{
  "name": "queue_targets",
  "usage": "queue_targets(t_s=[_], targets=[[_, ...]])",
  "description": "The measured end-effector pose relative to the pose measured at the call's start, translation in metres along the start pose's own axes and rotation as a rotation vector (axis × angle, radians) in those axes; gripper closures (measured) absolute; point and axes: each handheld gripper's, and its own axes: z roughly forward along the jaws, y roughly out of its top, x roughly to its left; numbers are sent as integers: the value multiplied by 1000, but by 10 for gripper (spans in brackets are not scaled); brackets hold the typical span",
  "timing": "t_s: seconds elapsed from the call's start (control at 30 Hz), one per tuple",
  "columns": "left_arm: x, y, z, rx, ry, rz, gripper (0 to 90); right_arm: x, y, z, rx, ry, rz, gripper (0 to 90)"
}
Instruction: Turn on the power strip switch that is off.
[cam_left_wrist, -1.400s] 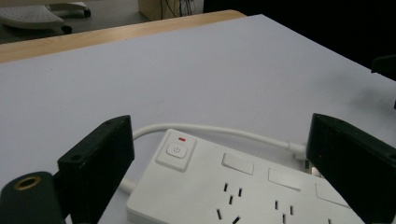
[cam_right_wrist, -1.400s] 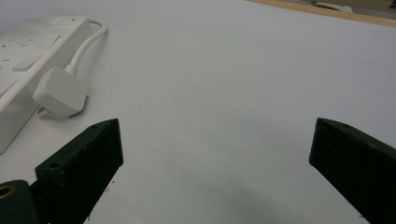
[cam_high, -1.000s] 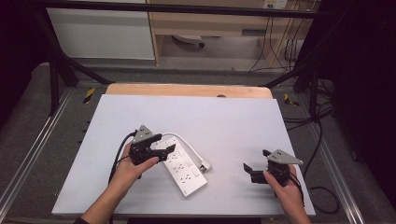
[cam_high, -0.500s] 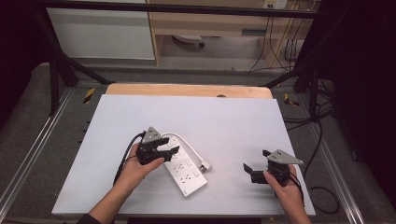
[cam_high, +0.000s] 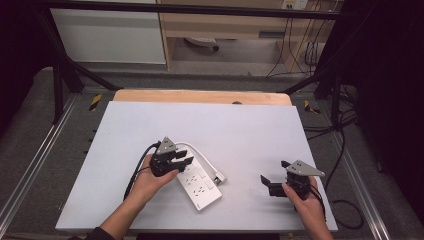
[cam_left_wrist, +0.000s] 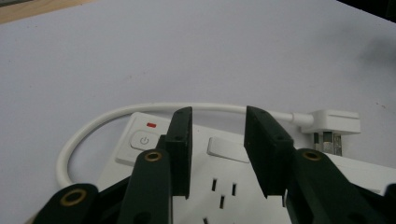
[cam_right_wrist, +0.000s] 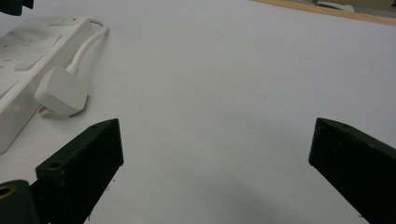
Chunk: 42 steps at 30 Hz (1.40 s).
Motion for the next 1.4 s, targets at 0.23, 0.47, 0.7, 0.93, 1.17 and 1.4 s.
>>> queue_targets(t_s=[0.23, 0.47, 0.7, 0.93, 1.17, 1.4], targets=[[-2, -1, 3, 14, -12, 13, 675, 0, 0, 0, -1, 1, -1, 35], [-3, -1, 7, 21, -25, 19, 737, 0, 0, 0, -1, 1, -1, 36], [-3, -2, 10, 38, -31, 24, 786, 0, 0, 0, -1, 2, 0, 36], [1, -3, 15, 49, -27, 12, 830, 0, 0, 0, -1, 3, -3, 36], [3, -4, 19, 52, -23, 9, 868, 0, 0, -1, -1, 3, -3, 36], [6, -3, 22, 58, -22, 4, 896, 0, 0, 0, -1, 5, 1, 36]])
